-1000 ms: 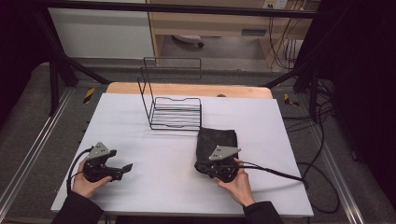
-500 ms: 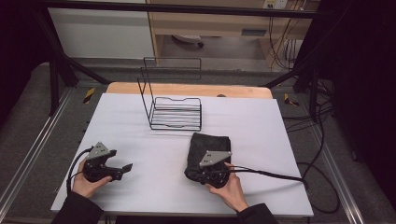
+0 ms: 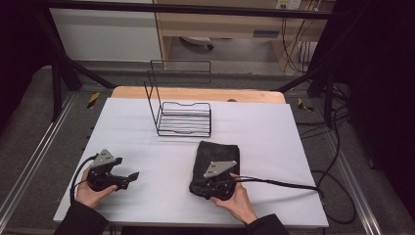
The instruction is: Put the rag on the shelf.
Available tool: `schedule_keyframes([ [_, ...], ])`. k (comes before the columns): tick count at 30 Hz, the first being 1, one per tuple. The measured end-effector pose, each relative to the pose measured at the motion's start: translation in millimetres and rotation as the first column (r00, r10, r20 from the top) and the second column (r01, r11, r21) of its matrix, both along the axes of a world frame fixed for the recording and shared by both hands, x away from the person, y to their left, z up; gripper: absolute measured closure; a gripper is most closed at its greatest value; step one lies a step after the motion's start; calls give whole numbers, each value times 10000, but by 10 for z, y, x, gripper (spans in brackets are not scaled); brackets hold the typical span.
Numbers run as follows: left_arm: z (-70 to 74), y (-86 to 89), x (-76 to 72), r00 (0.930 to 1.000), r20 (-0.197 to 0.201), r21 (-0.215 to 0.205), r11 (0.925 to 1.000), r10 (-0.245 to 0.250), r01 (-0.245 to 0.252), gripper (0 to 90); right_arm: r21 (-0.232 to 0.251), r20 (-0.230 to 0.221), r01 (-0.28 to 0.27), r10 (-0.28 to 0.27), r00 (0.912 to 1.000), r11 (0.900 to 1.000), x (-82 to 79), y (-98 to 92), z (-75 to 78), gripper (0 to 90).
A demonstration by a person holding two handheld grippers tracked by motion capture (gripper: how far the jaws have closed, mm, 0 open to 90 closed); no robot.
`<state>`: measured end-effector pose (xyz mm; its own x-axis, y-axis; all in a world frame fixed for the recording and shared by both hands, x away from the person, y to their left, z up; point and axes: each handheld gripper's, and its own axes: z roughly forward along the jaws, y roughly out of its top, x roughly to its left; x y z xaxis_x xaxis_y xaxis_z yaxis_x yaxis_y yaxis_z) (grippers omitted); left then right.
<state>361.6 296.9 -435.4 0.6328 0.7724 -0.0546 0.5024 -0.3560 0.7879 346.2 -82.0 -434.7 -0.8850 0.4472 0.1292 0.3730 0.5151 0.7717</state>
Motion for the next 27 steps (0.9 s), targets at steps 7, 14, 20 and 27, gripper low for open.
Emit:
schedule_keyframes([
  [7,43,-110,-24,9999,-44,-50,9999,-116,116,96,515,622,1502,-1533,9862,9873,99,-333,183,418],
  [14,111,-370,-50,9993,-266,-127,9996,-255,252,138,294,428,3403,-3413,9390,9399,220,-761,125,300],
  [20,217,-729,-81,9968,-414,-204,9975,-690,682,183,-167,-154,4021,-4024,9153,9154,184,-912,3,293],
  [27,281,-1189,-55,9892,-492,129,9903,-1378,1386,189,-276,-430,3733,-3742,9263,9273,-5,-964,-9,503],
])
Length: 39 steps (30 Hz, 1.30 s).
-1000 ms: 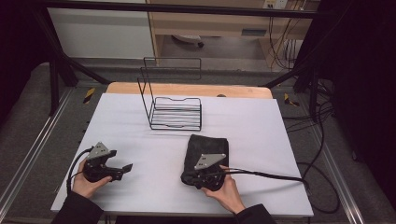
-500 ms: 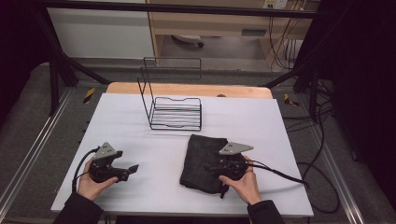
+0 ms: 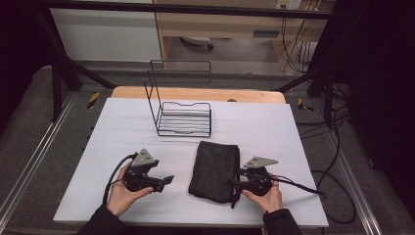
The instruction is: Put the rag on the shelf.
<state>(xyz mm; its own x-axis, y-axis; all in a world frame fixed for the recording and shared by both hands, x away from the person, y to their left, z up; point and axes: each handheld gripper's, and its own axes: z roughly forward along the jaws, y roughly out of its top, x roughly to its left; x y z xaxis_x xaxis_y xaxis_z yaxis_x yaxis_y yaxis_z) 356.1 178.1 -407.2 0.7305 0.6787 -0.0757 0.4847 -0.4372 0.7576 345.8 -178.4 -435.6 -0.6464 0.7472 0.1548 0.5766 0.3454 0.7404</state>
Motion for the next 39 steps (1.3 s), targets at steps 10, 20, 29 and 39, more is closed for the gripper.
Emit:
schedule_keyframes([
  [10,-120,-272,10,9991,-293,243,9992,-300,308,200,102,-880,-246,254,9958,9996,-117,41,-78,679],
  [20,-177,-189,-2,9992,-398,67,10000,-44,46,212,451,-1189,-171,224,9927,9988,-90,20,-15,894],
  [29,-167,-292,-29,9977,-617,-311,9992,-273,254,243,-129,-1022,122,-134,9947,9998,-29,-123,70,883],
  [39,-231,-637,10,9908,-1201,-84,9981,-616,611,383,-82,334,1099,-1096,9934,9939,284,-135,38,549],
])
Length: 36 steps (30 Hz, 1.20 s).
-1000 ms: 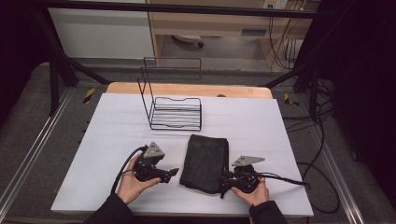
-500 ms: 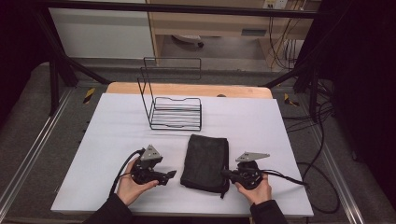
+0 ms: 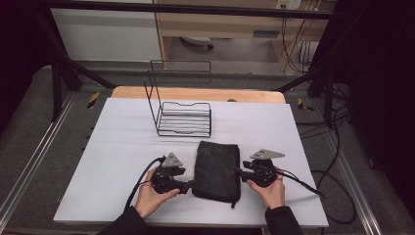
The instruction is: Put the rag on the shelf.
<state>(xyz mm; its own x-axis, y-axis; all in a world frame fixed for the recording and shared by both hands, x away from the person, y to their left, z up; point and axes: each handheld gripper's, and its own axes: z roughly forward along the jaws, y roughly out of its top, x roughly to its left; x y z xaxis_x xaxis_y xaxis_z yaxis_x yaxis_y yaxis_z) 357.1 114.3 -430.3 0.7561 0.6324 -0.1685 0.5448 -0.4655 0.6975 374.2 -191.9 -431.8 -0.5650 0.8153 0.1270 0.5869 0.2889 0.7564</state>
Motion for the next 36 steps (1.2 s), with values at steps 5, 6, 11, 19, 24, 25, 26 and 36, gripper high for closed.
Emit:
schedule_keyframes([
  [5,-124,-80,17,9978,-649,-23,9999,-146,144,514,-64,-93,375,-376,9993,9993,237,52,-119,610],
  [6,-141,-84,15,9971,-749,-123,9998,-144,135,568,98,-206,370,-368,9991,9993,298,70,-153,698],
  [11,-168,-103,-12,9957,-928,-298,9995,23,-50,615,108,-216,309,-307,9993,9995,332,77,-141,872],
  [19,-181,-126,-52,9936,-1098,-433,9985,277,-326,688,-14,184,499,-499,9986,9988,305,61,-120,804],
  [24,-181,-149,-74,9935,-1071,-391,9983,388,-432,739,435,30,228,-229,9997,9988,58,-4,-50,484],
  [25,-181,-151,-73,9930,-1107,-407,9981,410,-457,739,435,30,228,-229,9997,9988,58,-4,-50,484],
  [26,-179,-151,-71,9924,-1148,-416,9979,438,-488,754,389,22,137,-138,9999,9992,15,-4,-68,469],
  [36,-136,-144,-77,9918,-1193,-299,9983,452,-491,824,580,-1114,40,25,9938,9983,36,72,-217,644],
])
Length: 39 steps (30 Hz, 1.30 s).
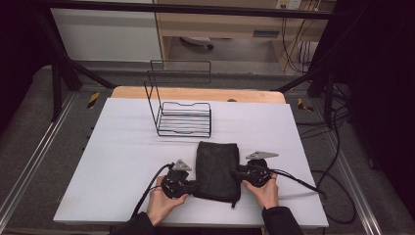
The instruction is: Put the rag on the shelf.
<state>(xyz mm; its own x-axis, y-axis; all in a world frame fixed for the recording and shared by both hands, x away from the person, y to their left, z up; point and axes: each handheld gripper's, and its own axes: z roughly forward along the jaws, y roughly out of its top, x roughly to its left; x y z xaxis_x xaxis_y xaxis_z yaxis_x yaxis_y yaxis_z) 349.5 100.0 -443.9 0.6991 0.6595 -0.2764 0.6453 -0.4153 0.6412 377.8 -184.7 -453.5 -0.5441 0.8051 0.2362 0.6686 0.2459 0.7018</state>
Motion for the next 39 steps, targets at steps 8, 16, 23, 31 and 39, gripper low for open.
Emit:
schedule_keyframes([
  [8,65,97,-57,9998,138,111,9998,-139,137,829,206,6,-426,426,9991,9989,12,69,44,790],
  [16,110,428,-182,9998,167,426,9990,140,-147,830,331,60,-1153,1152,9933,9928,-13,370,54,790],
  [23,96,607,-317,9988,335,424,9984,356,-370,826,265,356,-1630,1620,9861,9863,-12,623,43,790],
  [31,59,599,-306,9985,516,609,9979,196,-227,816,-19,403,-1663,1662,9853,9861,-32,622,37,779],
  [39,159,654,-299,9914,1311,905,9958,27,-147,661,-123,1139,-1603,1607,9804,9870,-55,562,64,576],
])
